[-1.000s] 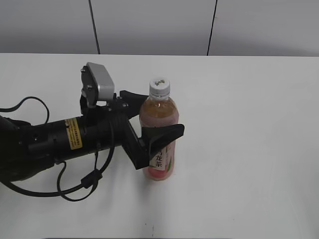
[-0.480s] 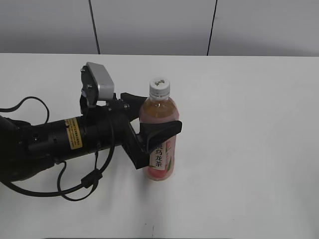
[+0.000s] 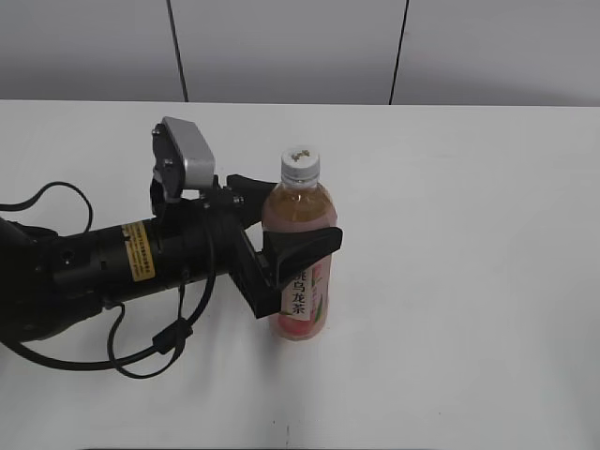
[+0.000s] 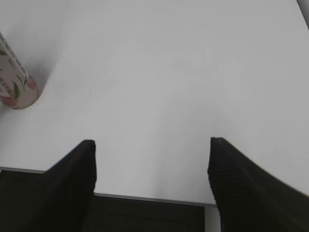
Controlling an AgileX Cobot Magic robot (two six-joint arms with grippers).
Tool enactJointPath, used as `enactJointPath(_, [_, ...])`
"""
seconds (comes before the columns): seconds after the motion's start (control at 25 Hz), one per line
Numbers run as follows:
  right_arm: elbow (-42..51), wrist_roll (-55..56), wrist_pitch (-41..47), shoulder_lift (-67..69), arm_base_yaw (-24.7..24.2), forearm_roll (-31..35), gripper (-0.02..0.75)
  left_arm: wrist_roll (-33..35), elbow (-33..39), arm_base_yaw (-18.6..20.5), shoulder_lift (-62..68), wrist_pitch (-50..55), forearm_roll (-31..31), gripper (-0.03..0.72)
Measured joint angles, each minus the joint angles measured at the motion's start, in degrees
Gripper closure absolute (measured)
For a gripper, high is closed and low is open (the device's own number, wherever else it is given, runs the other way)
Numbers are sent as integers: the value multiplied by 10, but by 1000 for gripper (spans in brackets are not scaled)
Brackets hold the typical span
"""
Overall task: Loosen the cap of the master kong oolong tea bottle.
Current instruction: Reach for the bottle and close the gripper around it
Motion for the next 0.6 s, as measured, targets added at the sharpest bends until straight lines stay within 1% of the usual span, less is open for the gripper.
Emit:
enactJointPath(0.44, [-2, 0, -4, 1, 0, 1, 192, 0, 0, 0, 0, 2, 0, 223])
enactJointPath(0.6, [-21, 0, -50, 51, 0, 3, 192, 0, -1, 0, 0, 5, 0, 223])
